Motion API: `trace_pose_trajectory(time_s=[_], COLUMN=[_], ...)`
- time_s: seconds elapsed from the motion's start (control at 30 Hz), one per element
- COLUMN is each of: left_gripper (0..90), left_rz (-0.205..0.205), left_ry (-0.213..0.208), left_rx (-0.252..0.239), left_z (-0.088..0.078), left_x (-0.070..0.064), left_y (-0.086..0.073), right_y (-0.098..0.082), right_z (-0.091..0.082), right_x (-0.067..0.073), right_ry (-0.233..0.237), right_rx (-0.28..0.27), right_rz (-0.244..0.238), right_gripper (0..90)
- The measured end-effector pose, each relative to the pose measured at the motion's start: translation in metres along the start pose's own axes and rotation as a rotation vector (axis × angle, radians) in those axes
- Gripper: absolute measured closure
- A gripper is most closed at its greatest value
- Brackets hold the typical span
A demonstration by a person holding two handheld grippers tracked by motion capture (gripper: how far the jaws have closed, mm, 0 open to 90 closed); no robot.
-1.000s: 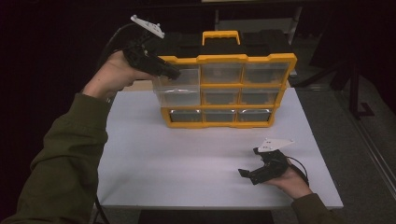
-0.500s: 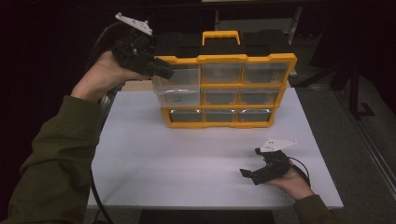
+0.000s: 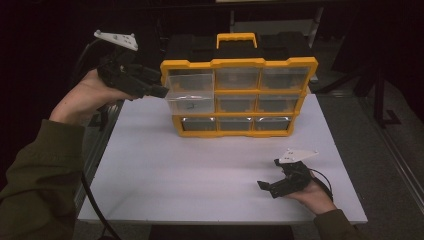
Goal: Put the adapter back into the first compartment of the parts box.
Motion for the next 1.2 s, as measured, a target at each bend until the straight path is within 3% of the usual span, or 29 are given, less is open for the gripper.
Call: trace_pose_trajectory(time_s=[0.43, 0.67, 0.93, 1.2], left_gripper=[10.0, 1.3, 0.0, 0.0], left_rz=[-0.035, -0.049, -0.045, -0.053], left_ry=[0.040, 0.051, 0.048, 0.061], left_rx=[0.001, 0.013, 0.015, -0.018], left_z=[0.001, 0.009, 0.023, 0.036], left_x=[0.002, -0.005, -0.016, -0.022], left_y=[-0.042, -0.067, -0.095, -0.121], right_y=[0.001, 0.001, 0.001, 0.001], right_z=[0.003, 0.003, 0.003, 0.005], right_x=[0.000, -0.001, -0.001, 0.000], right_ry=[0.003, 0.004, 0.004, 0.011], right_rx=[0.007, 0.008, 0.009, 0.017], right_rz=[-0.004, -0.006, -0.008, -0.010], right_gripper=[0.0, 0.0, 0.0, 0.0])
Point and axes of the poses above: each handheld gripper's, and its own axes: z roughly forward along the jaws, y roughly out of its top, x roughly to its left, the point moved 2 cm from there along z, roughly forward along the jaws, and after that the axes turned 13 degrees about y, right-handed, at the moved point
